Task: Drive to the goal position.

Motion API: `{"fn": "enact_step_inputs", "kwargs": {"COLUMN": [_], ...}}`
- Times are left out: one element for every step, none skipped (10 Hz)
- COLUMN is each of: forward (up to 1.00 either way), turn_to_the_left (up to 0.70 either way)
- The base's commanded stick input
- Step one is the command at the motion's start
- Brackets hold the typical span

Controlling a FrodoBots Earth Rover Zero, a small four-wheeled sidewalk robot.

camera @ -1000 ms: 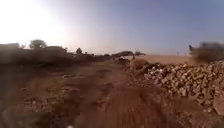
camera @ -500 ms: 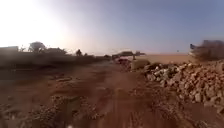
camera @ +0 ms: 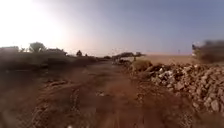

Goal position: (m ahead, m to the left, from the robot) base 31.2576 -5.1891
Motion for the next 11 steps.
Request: {"fn": "enact_step_inputs", "kwargs": {"forward": [0.69, 0.69, 0.69, 0.69, 0.69, 0.69, 0.69, 0.69, 0.69, 0.69, 0.69], "turn_to_the_left": [0.0, 0.0, -0.05, -0.18, -0.31, -0.17, 0.0, 0.0, 0.0, 0.0, 0.0]}}
